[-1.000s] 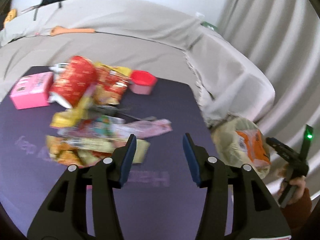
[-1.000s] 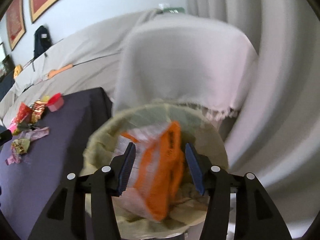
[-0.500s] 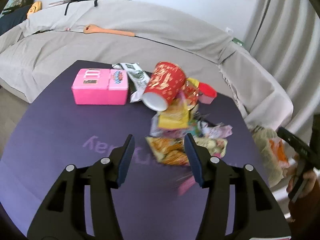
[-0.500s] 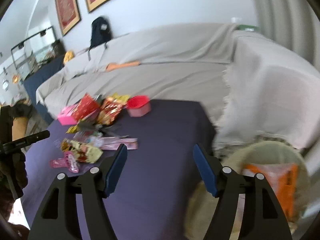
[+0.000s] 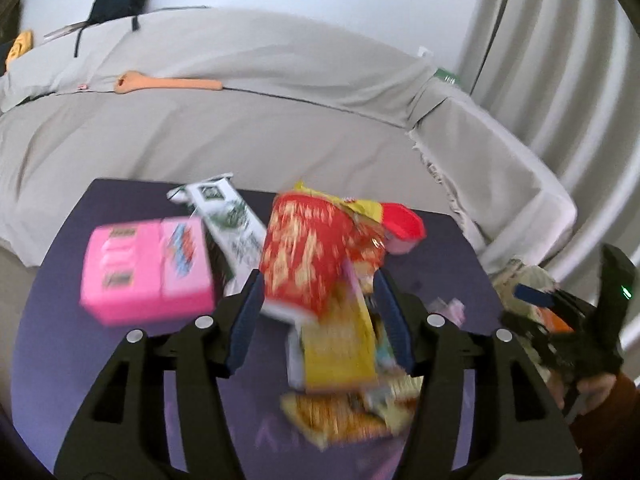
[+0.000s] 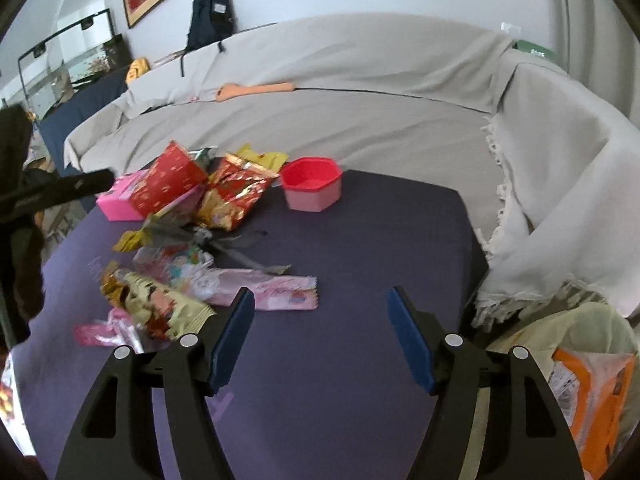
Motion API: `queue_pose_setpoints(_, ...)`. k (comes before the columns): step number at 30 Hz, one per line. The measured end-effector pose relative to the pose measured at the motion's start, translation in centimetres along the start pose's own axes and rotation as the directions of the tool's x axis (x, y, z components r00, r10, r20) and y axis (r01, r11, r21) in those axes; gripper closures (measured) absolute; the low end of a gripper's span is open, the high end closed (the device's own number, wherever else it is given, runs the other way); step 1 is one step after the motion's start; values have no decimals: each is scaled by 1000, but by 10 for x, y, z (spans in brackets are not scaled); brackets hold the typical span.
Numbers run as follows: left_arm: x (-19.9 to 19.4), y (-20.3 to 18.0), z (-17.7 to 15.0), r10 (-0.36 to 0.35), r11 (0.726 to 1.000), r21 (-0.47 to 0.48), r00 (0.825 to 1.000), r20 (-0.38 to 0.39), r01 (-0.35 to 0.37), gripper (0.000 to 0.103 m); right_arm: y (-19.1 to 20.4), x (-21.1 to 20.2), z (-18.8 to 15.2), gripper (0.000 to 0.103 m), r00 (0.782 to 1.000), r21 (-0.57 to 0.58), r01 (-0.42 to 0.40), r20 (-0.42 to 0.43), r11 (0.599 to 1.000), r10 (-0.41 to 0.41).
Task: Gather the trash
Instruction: 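Grasp the red paper cup with the left gripper while the right gripper grasps a red snack wrapper, then carry the red cup with the left gripper while the right gripper carries the red wrapper to the bin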
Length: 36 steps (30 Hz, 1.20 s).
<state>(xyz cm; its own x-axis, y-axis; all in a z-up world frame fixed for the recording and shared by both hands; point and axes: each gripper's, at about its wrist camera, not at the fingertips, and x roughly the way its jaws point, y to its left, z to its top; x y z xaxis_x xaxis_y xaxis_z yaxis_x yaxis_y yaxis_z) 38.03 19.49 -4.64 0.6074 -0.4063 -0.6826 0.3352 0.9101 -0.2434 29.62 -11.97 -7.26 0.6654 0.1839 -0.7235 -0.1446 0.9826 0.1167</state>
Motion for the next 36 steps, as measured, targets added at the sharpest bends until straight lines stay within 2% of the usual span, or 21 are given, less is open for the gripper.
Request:
queue_pose_setpoints(3, 34, 4, 20, 15, 1000, -6, 999, -50, -15, 43, -7, 0, 4, 38, 1000, 10, -6, 5, 1000, 6)
queue_pose_setpoints(6, 59, 8, 28, 28, 1000, 0, 993, -112, -28, 43, -15, 1, 7, 38, 1000, 4, 16, 3, 1000, -16)
queue_pose_setpoints(11, 79, 8, 21, 77, 997, -2, 981, -180, -79, 43, -19, 12, 11, 38, 1000, 1, 13, -15, 1000, -13)
queue_pose_setpoints(13, 78, 15, 14, 54, 996, -58, 977, -204, -67, 47, -15, 19, 15, 38, 1000, -2, 1, -20, 1000, -1)
queue_pose_setpoints(18, 30, 19, 0, 10, 992, -127, 994, -110, -24, 50, 12, 31, 29, 38, 1000, -49, -23, -13, 999, 22)
queue_pose_setpoints(21, -5, 18, -10, 37, 990, -132, 998, -52, -44, 50, 35, 44, 42, 38, 999, -94, -28, -26, 995, 26)
queue_pose_setpoints(24, -32, 21, -23, 74, 986, -150, 997, -3, -73, 49, 55, 59, 54, 38, 997, -107, -68, -32, 992, 65)
queue_pose_setpoints(26, -44, 26, -32, 92, 980, -177, 996, 12, -89, 49, 64, 71, 62, 38, 994, -85, -98, -47, 991, 94)
queue_pose_setpoints(29, -55, 37, -47, 93, 970, -226, 996, 17, -87, 49, 69, 93, 74, 38, 988, 6, -138, -71, 990, 138)
queue_pose_setpoints(36, -65, 63, -67, 77, 949, -308, 997, 15, -68, 49, 70, 144, 84, 38, 974, 142, -128, -166, 981, 151)
